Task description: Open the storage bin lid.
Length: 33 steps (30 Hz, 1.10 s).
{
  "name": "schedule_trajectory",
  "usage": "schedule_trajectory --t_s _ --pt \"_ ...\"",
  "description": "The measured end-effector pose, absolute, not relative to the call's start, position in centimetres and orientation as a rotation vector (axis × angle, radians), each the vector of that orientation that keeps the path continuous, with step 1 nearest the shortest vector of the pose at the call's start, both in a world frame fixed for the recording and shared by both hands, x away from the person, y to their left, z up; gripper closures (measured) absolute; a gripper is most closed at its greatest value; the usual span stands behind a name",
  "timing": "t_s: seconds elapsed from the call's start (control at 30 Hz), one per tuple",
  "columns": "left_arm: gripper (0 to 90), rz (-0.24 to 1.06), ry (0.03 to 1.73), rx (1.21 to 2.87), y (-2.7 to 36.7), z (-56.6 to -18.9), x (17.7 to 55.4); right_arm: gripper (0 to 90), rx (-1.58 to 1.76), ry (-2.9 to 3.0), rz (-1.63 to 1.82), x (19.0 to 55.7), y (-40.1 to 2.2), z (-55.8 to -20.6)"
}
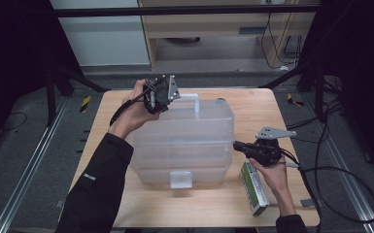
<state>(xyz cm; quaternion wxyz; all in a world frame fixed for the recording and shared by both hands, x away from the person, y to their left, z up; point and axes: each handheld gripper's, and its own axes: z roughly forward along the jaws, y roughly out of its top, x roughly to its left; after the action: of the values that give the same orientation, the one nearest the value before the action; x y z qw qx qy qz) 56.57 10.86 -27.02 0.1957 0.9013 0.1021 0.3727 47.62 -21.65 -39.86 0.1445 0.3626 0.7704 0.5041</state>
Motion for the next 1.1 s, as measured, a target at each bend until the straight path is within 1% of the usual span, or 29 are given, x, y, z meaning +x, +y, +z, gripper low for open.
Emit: schedule_trajectory --t_s 0.57,0.87,1.1 --pt "66.2 1.018 0.277 2.508 11.2 -27.2 56.1 90.0 1.055 2.193 1.503 47.5 -21.4 -39.4" --pt "59.1 0.993 0.282 2.476 12.4 -26.9 54.7 90.0 1.053 2.196 1.492 47.5 -21.3 -39.6" --pt "54.5 0.989 0.325 2.389 14.5 -26.2 53.0 90.0 1.051 2.198 1.488 47.5 -21.3 -39.6"
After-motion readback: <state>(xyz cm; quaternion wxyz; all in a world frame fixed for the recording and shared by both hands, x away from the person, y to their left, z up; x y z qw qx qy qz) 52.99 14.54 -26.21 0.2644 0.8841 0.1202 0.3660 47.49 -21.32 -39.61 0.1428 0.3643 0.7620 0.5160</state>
